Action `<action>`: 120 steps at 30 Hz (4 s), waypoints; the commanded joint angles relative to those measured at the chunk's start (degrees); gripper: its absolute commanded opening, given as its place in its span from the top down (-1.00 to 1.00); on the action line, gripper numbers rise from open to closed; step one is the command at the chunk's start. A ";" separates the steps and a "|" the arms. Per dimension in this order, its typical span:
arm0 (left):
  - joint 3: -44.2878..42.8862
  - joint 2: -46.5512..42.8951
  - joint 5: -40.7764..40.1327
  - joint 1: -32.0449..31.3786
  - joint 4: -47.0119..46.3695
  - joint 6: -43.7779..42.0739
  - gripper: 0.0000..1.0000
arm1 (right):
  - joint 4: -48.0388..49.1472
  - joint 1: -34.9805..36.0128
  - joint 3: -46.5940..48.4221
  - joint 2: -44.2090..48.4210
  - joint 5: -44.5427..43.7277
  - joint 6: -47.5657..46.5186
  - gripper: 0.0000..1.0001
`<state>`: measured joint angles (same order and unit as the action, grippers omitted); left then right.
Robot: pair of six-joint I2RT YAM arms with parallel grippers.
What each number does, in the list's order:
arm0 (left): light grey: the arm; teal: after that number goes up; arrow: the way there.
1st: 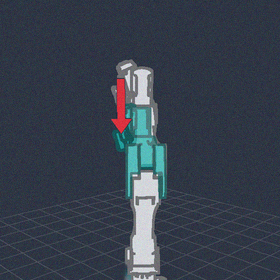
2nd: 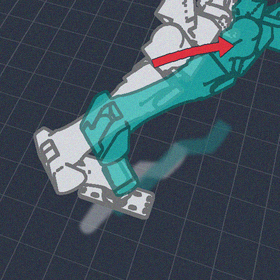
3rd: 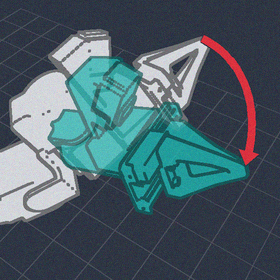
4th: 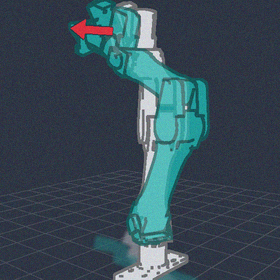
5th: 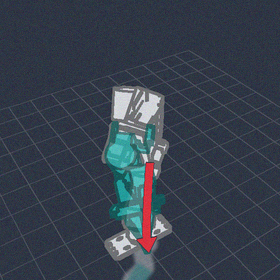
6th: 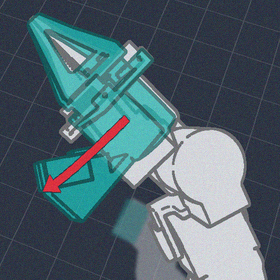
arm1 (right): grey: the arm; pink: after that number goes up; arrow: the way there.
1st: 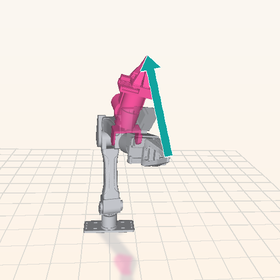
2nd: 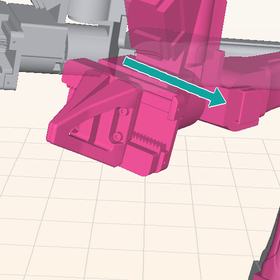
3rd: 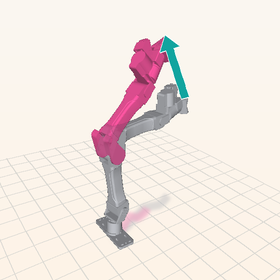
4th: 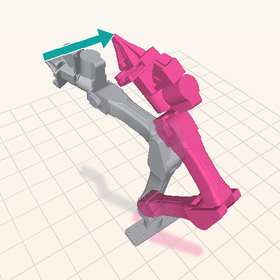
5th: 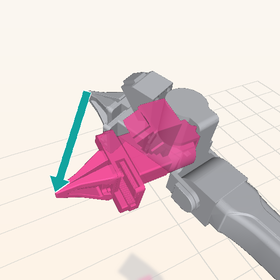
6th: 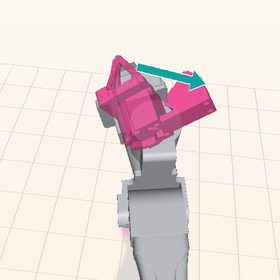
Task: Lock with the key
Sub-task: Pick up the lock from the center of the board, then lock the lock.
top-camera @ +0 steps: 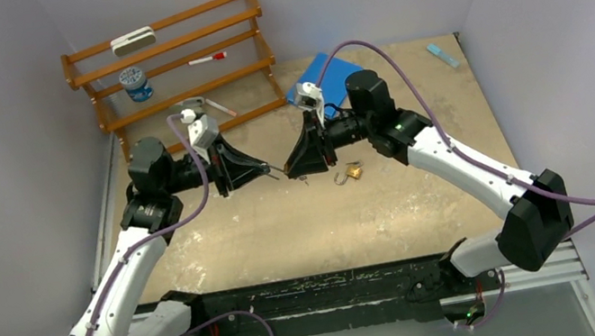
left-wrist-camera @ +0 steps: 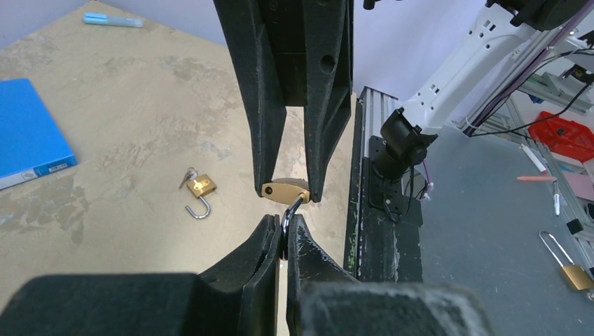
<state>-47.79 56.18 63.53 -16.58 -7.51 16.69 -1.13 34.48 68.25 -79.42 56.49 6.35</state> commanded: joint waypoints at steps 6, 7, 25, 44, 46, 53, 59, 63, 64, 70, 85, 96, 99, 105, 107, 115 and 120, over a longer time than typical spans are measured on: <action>-6.84 1.08 6.41 -1.09 10.54 -7.95 1.00 | 7.83 -0.81 -1.17 6.21 -1.39 1.70 -0.94; -8.14 1.45 7.08 -1.09 13.66 -10.98 1.00 | 9.40 -1.01 -2.33 7.22 -1.72 1.95 -0.97; -21.25 5.72 10.53 -1.09 50.54 -43.59 1.00 | 60.97 -1.43 -25.12 9.05 -5.50 15.52 -0.97; -19.29 3.18 -7.96 -1.38 12.99 -9.19 1.00 | 81.23 1.42 -28.74 4.08 -11.06 20.89 -0.92; -14.11 0.11 -11.80 -1.35 -3.35 1.63 1.00 | 81.54 1.67 -27.44 2.87 -10.73 20.91 -0.91; -16.38 2.28 -14.16 -1.35 -10.04 7.24 1.00 | 87.16 1.86 -26.26 0.58 -11.73 22.93 -0.86; -16.04 2.52 -13.13 -1.35 -16.79 12.93 1.00 | 103.19 1.01 -27.43 -3.80 -14.79 31.43 -0.86; -15.64 2.38 -12.47 -1.44 -18.67 14.69 1.00 | 104.83 0.69 -25.50 -5.98 -17.02 31.53 -0.85; -15.61 2.29 -12.46 -1.44 -18.71 14.77 1.00 | 104.84 0.72 -24.92 -6.27 -17.07 31.38 -0.84; -15.26 2.09 -12.69 -1.44 -17.29 13.65 1.00 | 104.71 0.26 -22.99 -5.51 -18.85 29.21 -0.83; -13.69 2.18 -12.46 -1.44 -17.37 13.37 1.00 | 104.05 -0.35 -15.64 -4.21 -15.72 30.15 -0.75; -13.18 2.00 -12.79 -1.44 -16.22 11.99 1.00 | 105.37 -0.33 -9.03 -7.85 -12.26 36.54 -0.19; -13.16 1.93 -12.90 -1.44 -16.22 11.79 1.00 | 105.34 -0.36 -8.50 -8.52 -12.04 37.45 -0.21; -13.12 1.65 -12.99 -1.44 -15.74 11.28 1.00 | 105.36 -0.38 -7.64 -9.69 -11.48 38.57 -0.14; -13.17 1.52 -13.28 -1.44 -15.25 10.90 1.00 | 105.36 -0.36 -7.24 -10.10 -11.17 38.88 -0.03; -13.76 1.90 -13.54 -1.43 -12.56 8.37 1.00 | 101.36 -0.50 -5.81 -9.55 -7.73 39.27 1.00; -14.44 3.32 -11.59 -1.44 -12.40 8.50 0.67 | 93.50 -1.08 -6.09 -8.55 -6.34 37.64 1.00</action>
<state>-60.64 58.70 51.55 -18.04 -19.49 26.85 90.54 33.76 59.64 -90.50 47.68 44.91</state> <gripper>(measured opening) 0.044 0.125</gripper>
